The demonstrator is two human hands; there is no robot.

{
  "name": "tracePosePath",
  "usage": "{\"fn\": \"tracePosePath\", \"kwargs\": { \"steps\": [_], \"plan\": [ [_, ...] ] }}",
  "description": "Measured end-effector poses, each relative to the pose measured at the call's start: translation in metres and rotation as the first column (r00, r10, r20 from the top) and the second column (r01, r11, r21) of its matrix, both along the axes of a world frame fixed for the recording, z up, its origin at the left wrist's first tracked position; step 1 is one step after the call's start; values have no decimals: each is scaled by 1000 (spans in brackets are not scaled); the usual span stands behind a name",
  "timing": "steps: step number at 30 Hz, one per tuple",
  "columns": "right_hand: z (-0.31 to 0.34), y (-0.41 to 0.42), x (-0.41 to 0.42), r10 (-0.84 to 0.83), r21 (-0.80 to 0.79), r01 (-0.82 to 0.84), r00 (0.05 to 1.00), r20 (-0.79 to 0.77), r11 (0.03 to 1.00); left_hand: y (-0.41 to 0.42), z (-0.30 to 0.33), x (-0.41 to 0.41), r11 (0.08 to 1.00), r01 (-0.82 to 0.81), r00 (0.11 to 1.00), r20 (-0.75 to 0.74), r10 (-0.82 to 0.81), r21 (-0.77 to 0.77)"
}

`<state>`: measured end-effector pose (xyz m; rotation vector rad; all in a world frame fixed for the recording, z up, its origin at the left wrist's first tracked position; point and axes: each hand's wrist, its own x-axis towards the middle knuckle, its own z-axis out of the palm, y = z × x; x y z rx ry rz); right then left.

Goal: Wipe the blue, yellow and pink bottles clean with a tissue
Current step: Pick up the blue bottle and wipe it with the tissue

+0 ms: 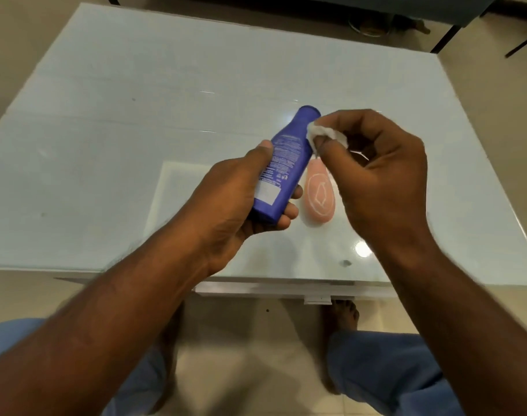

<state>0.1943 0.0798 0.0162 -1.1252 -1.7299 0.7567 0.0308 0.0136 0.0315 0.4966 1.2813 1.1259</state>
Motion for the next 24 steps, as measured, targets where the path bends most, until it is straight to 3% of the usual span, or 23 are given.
{"fn": "tracePosePath", "kwargs": {
  "steps": [2, 7, 12, 18, 24],
  "plan": [
    [0, -2, -2, 2, -2, -2, 1000, -8, 1000, -1, 0, 2, 1000, -14, 1000, 11, 14, 11],
    [-2, -30, -18, 190, 41, -192, 981, 40, 981, 4, -3, -3, 986, -167, 985, 39, 166, 20],
    [-3, -4, -6, -1, -19, 1, 1000, -21, 1000, 1, -3, 1, 1000, 2, 999, -41, -1, 19],
    [-4, -30, -21, 181, 12, -181, 983, 23, 983, 5, -4, -2, 985, -171, 985, 7, 171, 24],
    [-6, -8, -11, 4, -45, -5, 999, -35, 999, 2, -5, 1, 1000, -9, 997, -74, 9, 8]
  ]
}}
